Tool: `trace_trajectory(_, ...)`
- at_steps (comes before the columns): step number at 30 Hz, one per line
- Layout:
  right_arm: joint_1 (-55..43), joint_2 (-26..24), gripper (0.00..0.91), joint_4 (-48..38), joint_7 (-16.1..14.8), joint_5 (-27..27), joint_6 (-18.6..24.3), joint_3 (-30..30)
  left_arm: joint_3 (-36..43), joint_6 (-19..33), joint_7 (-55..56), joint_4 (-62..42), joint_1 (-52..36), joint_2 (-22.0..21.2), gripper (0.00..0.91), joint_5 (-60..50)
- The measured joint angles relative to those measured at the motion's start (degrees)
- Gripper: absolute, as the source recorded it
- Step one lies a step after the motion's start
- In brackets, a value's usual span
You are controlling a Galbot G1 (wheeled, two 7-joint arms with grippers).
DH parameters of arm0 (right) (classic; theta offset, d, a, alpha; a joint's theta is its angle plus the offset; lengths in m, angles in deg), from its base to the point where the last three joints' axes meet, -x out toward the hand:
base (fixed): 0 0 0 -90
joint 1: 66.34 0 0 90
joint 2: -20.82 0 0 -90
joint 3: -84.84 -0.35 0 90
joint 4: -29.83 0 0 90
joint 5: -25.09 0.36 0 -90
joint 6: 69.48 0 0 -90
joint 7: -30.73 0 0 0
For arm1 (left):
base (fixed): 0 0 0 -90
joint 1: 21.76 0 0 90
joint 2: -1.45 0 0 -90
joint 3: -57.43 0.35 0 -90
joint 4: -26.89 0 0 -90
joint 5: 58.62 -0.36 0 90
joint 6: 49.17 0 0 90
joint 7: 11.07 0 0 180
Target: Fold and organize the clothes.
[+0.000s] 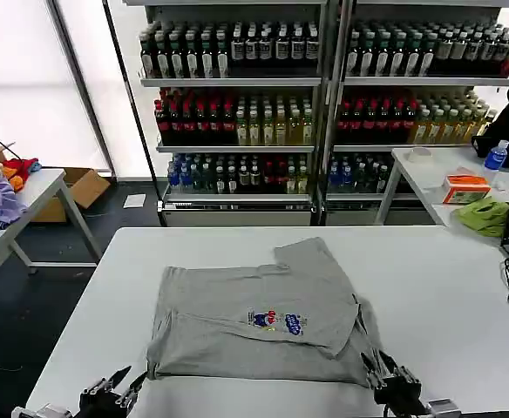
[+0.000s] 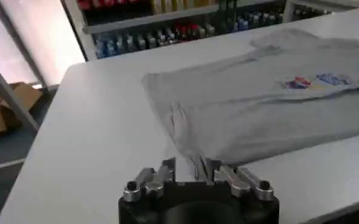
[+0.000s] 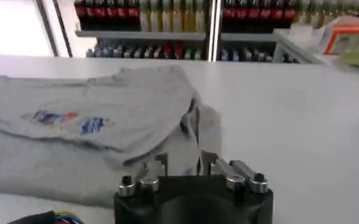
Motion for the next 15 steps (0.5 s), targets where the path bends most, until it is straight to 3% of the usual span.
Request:
trace_trajectory(7,-6.33,-3.20,0.907,-1.64,-0.68,0.83,-1.99,-0.88,-0.20,0.00,-1.20,-0.83,-4.42,2.44,0.907,2.09)
trace_trajectory(15,-20.78,-8.62,0.907,-11.02,-1.28,6.25,-4.63,3.71,2.53,0.30,-3.23,-7.43,-13.67,7.46,0.907,6.44)
